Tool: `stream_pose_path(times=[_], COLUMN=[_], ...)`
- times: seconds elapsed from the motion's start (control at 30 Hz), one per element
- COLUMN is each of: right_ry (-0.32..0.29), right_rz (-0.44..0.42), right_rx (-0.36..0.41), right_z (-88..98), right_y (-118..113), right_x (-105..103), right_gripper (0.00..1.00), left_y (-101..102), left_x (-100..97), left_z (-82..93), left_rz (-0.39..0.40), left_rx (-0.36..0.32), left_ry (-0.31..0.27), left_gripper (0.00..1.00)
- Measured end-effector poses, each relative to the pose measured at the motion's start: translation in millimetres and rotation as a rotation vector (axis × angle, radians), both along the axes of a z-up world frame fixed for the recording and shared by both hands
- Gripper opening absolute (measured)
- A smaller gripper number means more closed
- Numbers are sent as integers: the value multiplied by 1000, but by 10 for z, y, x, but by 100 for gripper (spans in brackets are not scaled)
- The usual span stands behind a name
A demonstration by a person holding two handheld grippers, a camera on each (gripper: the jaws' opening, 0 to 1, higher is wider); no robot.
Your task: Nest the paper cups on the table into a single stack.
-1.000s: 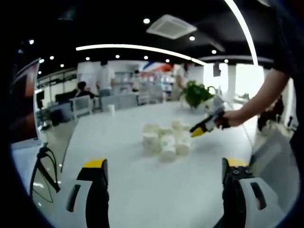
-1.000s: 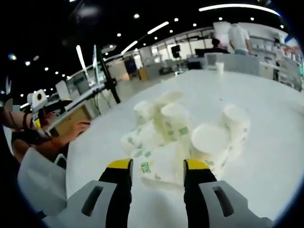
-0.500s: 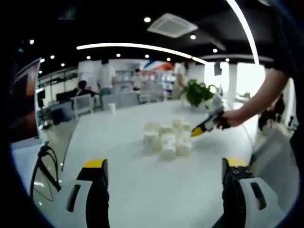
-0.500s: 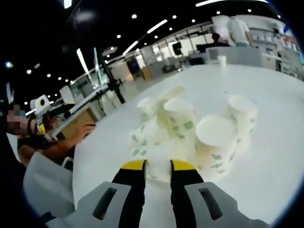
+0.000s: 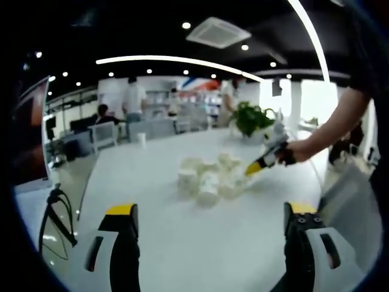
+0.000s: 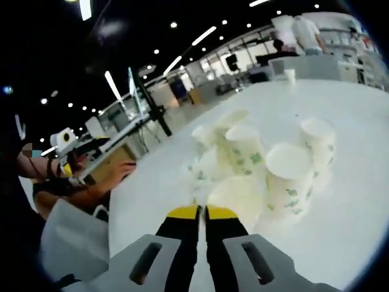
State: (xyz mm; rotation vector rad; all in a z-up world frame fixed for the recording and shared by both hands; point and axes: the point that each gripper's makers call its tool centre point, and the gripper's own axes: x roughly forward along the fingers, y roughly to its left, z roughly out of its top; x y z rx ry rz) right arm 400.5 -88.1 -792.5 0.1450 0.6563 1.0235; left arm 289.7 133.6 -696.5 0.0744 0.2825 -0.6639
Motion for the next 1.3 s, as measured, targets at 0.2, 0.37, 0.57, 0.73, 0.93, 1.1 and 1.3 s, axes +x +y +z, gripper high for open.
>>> stream_pose_path(times=[0.2, 0.37, 0.57, 0.73, 0.93, 1.1, 1.3], right_ry=[-3, -29, -73, -77, -108, -183, -223], right_rz=[-6, 0, 7, 25, 118, 227, 333], right_rx=[-13, -16, -41, -58, -154, -282, -389], right_z=[52, 211, 406, 500, 523, 515, 533], right_y=[-43, -51, -49, -29, -6, 8, 70], right_x=[-109, -227, -379, -521, -794, -985, -1130], right_gripper=[0, 0, 0, 0, 0, 0, 0], left_y=[-21, -35, -87, -123, -158, -195, -213], left_x=[0, -1, -19, -26, -50, -80, -91], left_z=[28, 50, 49, 12, -23, -61, -87], left_rz=[0, 1, -6, -17, -21, -33, -36], left_rx=[-15, -24, -40, -39, -60, -65, -77], left_ry=[-12, -26, -29, -25, -20, -17, -14], left_gripper=[100, 100, 100, 100, 99, 99, 99])
